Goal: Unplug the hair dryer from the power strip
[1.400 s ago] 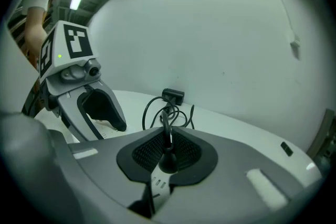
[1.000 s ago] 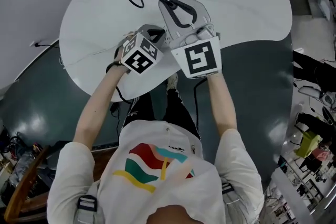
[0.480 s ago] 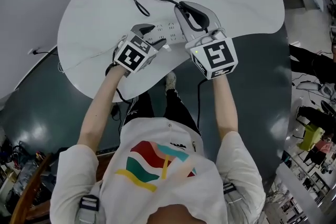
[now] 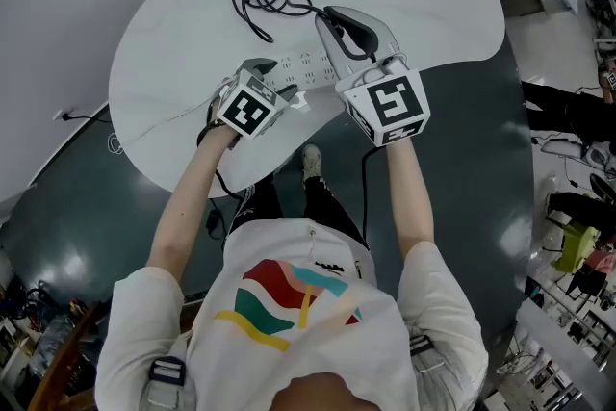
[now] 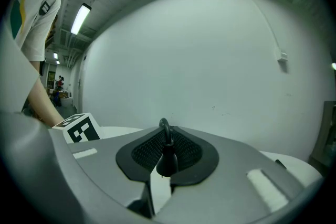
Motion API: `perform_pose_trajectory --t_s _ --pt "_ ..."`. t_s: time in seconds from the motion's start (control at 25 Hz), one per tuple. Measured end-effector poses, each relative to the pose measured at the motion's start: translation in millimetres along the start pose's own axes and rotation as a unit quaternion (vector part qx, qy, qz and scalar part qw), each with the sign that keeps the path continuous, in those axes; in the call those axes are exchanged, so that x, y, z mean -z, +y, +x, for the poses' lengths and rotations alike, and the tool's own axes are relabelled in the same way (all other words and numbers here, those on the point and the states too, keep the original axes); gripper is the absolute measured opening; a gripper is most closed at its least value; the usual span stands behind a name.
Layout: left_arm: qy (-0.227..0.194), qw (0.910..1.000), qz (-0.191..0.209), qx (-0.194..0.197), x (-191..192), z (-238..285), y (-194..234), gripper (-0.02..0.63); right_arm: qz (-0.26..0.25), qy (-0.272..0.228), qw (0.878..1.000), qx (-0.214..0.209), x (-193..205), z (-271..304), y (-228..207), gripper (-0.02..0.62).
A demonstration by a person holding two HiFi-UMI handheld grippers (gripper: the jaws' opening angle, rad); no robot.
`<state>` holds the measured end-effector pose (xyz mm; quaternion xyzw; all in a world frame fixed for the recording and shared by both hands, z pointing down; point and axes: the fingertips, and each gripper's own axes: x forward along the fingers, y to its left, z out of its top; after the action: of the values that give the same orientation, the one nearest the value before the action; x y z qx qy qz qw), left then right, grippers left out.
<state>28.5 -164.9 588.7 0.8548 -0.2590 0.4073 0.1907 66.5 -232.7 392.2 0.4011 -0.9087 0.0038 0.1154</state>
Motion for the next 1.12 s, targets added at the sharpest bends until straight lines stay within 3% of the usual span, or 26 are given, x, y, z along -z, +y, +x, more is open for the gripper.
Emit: perform_pose_trajectory --t_s 0.36,0.6,0.8,1.12 --pt "-0.028 0.9995 -0.014 -0.001 -11.4 -12.6 -4.5 0.235 -0.031 0.022 0.999 0.006 -0.3 0.0 2.3 0.058" --pt "-0.034 0.9992 -0.024 -0.001 -13.5 -14.8 -0.5 0.238 -0.062 0.077 0.995 0.001 29.2 26.5 -22.3 0.060" --pt "-0.038 0.9989 -0.027 -0.003 -12.7 -18.5 0.3 0.238 -0.020 0.131 0.991 0.010 75.2 40.1 -47.2 0.060" --pt "-0.052 0.9978 -0.042 0.003 -15.4 -22.8 -0.7 0.238 0.096 0.193 0.975 0.045 146.3 39.2 -75.0 0.061"
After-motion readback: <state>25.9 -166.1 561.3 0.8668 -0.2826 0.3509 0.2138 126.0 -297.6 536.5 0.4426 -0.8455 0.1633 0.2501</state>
